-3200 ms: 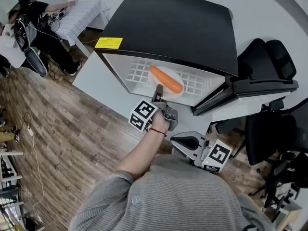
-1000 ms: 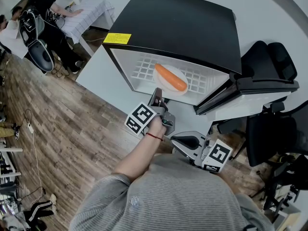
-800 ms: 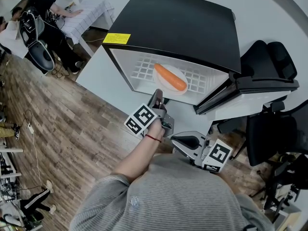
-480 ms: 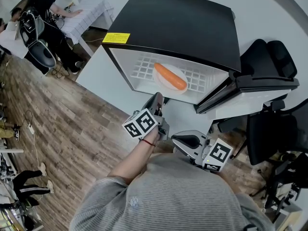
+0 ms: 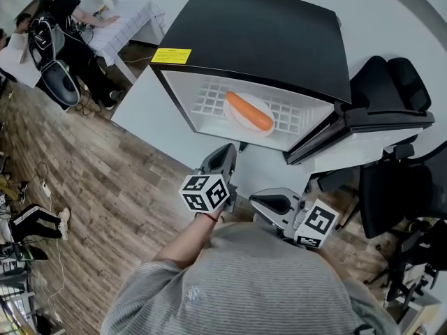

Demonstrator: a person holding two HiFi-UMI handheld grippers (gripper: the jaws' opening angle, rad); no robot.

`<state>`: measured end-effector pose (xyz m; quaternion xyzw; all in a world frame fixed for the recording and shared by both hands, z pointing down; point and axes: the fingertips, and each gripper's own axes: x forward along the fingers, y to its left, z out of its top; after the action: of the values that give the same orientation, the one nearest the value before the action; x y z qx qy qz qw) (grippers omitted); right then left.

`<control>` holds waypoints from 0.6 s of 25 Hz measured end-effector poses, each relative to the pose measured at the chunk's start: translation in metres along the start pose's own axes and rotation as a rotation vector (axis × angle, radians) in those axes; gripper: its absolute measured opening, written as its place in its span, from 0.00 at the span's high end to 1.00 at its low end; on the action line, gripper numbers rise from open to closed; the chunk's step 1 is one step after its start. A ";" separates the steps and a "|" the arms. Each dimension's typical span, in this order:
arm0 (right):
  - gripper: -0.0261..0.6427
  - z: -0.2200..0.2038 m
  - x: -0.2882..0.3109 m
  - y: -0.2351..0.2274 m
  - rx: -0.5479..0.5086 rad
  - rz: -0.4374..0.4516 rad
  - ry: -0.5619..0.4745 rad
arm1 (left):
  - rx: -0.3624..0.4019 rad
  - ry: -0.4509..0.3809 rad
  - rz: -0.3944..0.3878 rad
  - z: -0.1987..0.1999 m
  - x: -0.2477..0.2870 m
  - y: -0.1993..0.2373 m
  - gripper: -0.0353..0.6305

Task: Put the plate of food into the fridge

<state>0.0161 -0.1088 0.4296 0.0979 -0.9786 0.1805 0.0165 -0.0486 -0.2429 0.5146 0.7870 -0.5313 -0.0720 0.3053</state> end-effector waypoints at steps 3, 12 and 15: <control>0.94 0.000 0.001 0.000 -0.005 -0.005 0.000 | 0.059 0.013 -0.018 -0.002 -0.004 -0.003 0.93; 0.94 0.002 0.007 0.003 -0.011 -0.021 -0.003 | 0.195 0.051 -0.091 -0.010 -0.020 -0.014 0.93; 0.94 0.002 0.008 0.004 -0.015 -0.026 -0.006 | 0.217 0.068 -0.147 -0.015 -0.027 -0.022 0.93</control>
<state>0.0071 -0.1072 0.4267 0.1109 -0.9785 0.1728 0.0165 -0.0358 -0.2076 0.5088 0.8542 -0.4662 -0.0094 0.2299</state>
